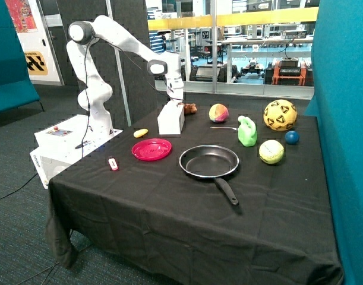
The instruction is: Dry the plate
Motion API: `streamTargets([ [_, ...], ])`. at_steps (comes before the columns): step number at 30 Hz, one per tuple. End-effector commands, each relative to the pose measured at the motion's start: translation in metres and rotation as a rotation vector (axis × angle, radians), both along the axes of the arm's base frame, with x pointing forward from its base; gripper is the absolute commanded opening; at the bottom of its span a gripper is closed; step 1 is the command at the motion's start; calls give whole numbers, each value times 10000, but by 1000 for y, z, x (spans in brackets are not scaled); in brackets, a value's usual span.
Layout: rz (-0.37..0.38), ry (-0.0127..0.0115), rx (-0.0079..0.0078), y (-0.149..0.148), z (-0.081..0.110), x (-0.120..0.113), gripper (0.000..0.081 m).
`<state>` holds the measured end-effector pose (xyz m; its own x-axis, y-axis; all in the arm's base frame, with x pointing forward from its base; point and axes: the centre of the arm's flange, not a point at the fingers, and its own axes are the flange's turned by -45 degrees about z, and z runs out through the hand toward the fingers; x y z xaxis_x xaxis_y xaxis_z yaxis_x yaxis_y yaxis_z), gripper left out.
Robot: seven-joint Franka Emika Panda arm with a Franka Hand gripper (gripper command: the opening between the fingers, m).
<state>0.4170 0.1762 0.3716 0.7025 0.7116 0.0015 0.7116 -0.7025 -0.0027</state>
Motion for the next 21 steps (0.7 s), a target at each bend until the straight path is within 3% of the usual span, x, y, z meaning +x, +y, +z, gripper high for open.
streamTargets([
  [1,-25,-8,-29,3,-1,2,0],
  [21,-92,-8,-30,5,4,2,0],
])
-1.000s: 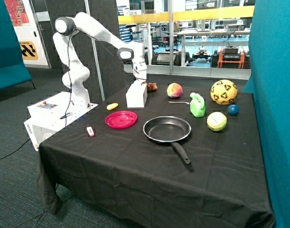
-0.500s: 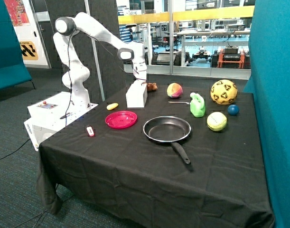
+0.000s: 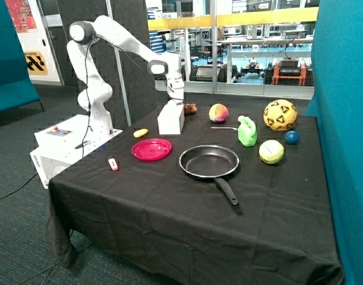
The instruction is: Dry the plate
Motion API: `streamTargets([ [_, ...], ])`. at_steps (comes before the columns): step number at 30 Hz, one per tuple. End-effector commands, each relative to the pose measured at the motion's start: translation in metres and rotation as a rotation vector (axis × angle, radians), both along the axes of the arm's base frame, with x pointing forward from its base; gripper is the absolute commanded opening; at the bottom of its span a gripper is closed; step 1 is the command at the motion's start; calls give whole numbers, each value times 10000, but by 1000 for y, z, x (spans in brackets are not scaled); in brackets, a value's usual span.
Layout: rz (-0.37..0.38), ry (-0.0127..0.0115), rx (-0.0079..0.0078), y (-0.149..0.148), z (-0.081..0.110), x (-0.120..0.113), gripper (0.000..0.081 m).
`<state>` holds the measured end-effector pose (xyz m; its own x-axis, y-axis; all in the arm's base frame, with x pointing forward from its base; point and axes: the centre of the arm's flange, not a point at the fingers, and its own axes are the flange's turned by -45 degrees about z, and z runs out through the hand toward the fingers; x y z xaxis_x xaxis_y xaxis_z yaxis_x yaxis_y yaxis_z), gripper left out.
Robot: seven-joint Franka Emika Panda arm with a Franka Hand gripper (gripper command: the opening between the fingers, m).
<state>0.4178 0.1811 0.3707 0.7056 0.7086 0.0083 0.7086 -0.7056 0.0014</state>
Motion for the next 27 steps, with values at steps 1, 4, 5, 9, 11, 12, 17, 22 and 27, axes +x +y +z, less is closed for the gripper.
streamTargets([
  [1,-55,69,-48,0,5,1,0],
  [4,-81,69,-48,-1,6,0,0],
  [5,-91,69,-48,-1,7,-1,0],
  [9,-116,69,-48,-3,10,-2,0],
  [11,-144,69,-48,-4,12,-2,0],
  [12,-174,69,-48,-5,14,-2,0],
  [17,-240,69,-48,-10,24,1,0],
  [22,-241,69,-48,-12,36,2,0],
  [27,-200,69,-48,-13,47,3,0],
])
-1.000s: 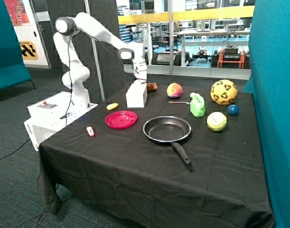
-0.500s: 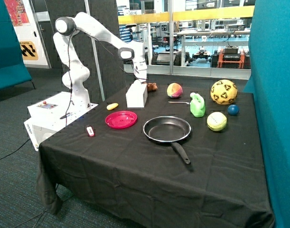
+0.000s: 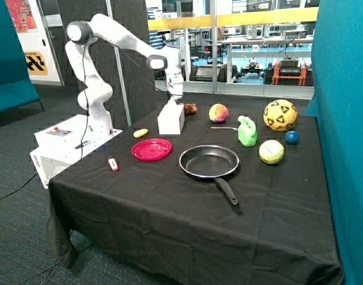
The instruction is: Dry the plate
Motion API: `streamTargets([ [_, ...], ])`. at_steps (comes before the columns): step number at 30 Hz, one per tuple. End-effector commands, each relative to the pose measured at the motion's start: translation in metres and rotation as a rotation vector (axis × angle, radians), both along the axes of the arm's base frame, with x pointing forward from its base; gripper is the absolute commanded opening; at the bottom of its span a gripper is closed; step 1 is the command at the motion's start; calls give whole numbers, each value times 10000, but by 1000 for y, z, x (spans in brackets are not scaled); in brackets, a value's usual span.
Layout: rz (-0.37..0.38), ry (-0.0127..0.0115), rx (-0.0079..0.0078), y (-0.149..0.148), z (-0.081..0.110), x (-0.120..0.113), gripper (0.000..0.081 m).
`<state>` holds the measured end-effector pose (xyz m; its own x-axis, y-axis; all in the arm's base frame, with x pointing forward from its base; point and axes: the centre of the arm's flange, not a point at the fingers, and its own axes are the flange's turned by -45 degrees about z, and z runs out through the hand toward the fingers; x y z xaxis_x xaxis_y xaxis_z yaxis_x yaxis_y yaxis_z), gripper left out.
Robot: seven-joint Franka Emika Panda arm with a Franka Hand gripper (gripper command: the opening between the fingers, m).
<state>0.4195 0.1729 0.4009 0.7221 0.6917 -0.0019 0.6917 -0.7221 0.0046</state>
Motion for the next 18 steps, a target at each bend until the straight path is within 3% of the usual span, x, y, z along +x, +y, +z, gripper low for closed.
streamTargets([
  [1,59,18,46,-5,18,1,0],
  [18,210,19,46,3,50,14,0],
])
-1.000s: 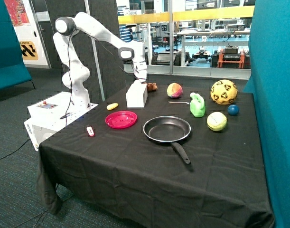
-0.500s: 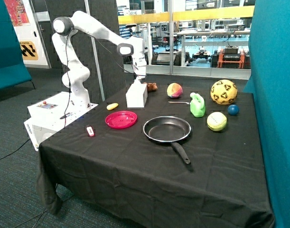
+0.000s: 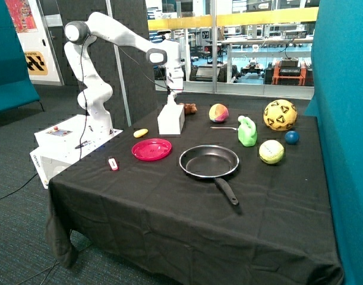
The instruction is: Dry the plate
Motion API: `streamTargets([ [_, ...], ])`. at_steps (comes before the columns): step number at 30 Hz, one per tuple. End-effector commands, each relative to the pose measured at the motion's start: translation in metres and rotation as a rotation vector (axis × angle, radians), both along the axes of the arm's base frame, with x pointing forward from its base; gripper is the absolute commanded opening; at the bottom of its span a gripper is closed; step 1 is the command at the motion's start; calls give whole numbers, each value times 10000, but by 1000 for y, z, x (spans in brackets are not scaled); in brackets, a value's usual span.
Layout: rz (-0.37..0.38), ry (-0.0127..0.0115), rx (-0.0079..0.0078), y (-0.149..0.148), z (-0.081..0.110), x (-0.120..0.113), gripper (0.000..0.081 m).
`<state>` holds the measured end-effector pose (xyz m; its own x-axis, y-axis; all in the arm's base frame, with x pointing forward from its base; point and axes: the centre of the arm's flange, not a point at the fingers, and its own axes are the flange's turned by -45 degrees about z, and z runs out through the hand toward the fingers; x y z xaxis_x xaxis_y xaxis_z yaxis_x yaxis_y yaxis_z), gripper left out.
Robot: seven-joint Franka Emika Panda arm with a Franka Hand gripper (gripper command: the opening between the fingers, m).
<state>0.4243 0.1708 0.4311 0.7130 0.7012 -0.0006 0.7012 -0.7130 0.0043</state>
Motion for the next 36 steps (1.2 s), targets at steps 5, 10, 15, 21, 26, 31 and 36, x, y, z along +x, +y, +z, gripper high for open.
streamTargets([
  [5,40,26,35,7,31,16,0],
  [10,-77,26,35,9,44,21,0],
  [15,-109,26,35,3,56,28,0],
  [21,-457,26,36,-3,63,37,0],
  [26,-819,25,36,-15,68,49,0],
  [31,-1391,24,37,-35,70,64,0],
  [36,-1676,23,37,-52,70,72,0],
])
